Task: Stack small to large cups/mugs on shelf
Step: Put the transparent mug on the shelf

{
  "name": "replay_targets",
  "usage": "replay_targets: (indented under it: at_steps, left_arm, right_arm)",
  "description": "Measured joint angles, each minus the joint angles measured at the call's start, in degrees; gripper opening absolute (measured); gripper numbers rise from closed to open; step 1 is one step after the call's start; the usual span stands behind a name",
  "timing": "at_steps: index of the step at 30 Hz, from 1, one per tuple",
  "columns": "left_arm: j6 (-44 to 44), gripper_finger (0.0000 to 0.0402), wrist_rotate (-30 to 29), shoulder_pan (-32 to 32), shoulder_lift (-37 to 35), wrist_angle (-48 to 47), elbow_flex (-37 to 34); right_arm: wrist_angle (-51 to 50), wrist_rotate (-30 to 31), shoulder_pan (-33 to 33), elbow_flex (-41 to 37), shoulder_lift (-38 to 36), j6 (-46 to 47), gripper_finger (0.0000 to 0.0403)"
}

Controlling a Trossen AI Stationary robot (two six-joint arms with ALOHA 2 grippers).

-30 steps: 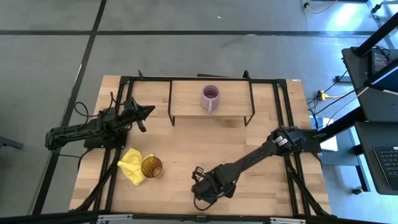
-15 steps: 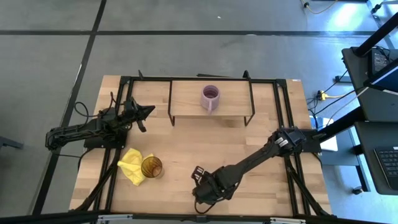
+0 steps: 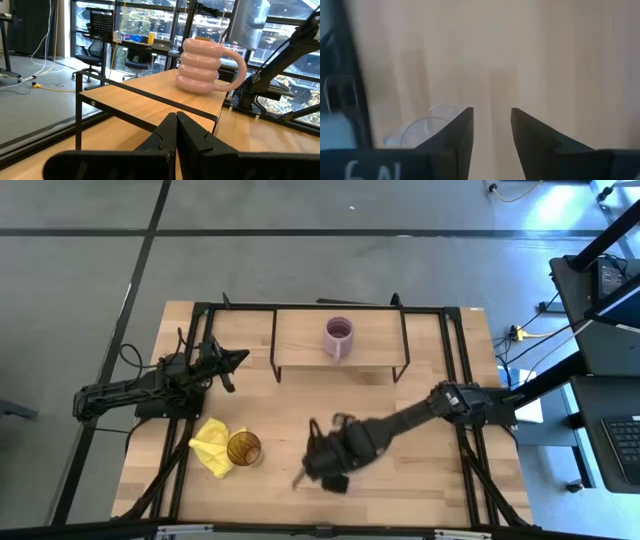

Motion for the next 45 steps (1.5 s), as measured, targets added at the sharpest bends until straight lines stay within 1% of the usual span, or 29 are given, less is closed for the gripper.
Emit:
replay_targets:
  at_steps: [2, 4, 7, 9, 11, 15, 17, 19, 22, 25, 29, 33, 34, 36, 40, 42, 45]
  left_arm:
    - [0.0, 0.0000, 0.0, 0.0, 0.0, 0.0, 0.0]
    - [0.0, 0.0000, 0.0, 0.0, 0.0, 0.0, 0.0]
    - [0.0, 0.0000, 0.0, 0.0, 0.0, 0.0, 0.0]
    - [0.0, 0.0000, 0.0, 0.0, 0.0, 0.0, 0.0]
    - [0.0, 0.0000, 0.0, 0.0, 0.0, 0.0, 0.0]
    - [0.0, 0.0000, 0.0, 0.0, 0.0, 0.0, 0.0]
    - [0.0, 0.0000, 0.0, 0.0, 0.0, 0.0, 0.0]
    - [0.0, 0.0000, 0.0, 0.0, 0.0, 0.0, 0.0]
    - [0.0, 0.0000, 0.0, 0.0, 0.0, 0.0, 0.0]
    - [0.0, 0.0000, 0.0, 0.0, 0.0, 0.0, 0.0]
    - [0.0, 0.0000, 0.0, 0.0, 0.0, 0.0, 0.0]
    - [0.0, 0.0000, 0.0, 0.0, 0.0, 0.0, 0.0]
    - [0.0, 0.0000, 0.0, 0.0, 0.0, 0.0, 0.0]
    - [0.0, 0.0000, 0.0, 0.0, 0.0, 0.0, 0.0]
    - [0.0, 0.0000, 0.0, 0.0, 0.0, 0.0, 0.0]
    - [0.0, 0.0000, 0.0, 0.0, 0.0, 0.0, 0.0]
    - [0.0, 0.0000, 0.0, 0.0, 0.0, 0.0, 0.0]
  right_arm:
    - [-3.7, -3.6, -1.4, -0.1, 0.0, 9.3, 0.0133]
    - [-7.4, -6.9, -1.7, -0.6, 0.0, 14.6, 0.0133]
    - [-7.9, -8.2, -1.7, -3.0, -0.1, 22.4, 0.0133]
    - [-7.8, -8.0, -1.2, -3.2, 0.2, 25.8, 0.0134]
    - [-6.2, -5.3, 0.6, -3.2, 0.0, 28.9, 0.0134]
    - [-5.4, 1.6, 7.6, 0.3, 0.0, 38.5, 0.0134]
    - [-5.7, 4.2, 10.4, 1.1, -0.3, 46.7, 0.0134]
    - [-6.2, 6.0, 12.7, 0.7, -0.5, 56.9, 0.0134]
    - [-7.0, 9.5, 15.5, 0.6, -0.6, 70.2, 0.0134]
    - [-8.0, 8.6, 15.7, 0.6, -0.7, 79.6, 0.0134]
    - [-8.0, 6.2, 13.2, -1.7, -0.8, 85.8, 0.0134]
    - [-5.3, -2.2, 11.1, -5.9, -0.8, 89.3, 0.0133]
    - [-4.0, -3.4, 10.9, -7.0, -0.8, 90.0, 0.0133]
    - [-1.3, -3.2, 10.8, -8.8, -0.8, 92.0, 0.0133]
    - [3.0, -2.0, 10.8, -9.5, -0.7, 93.6, 0.0133]
    - [3.4, -2.1, 10.7, -10.2, -0.7, 94.0, 0.0133]
    - [3.0, -4.2, 10.6, -12.0, -0.7, 94.6, 0.0133]
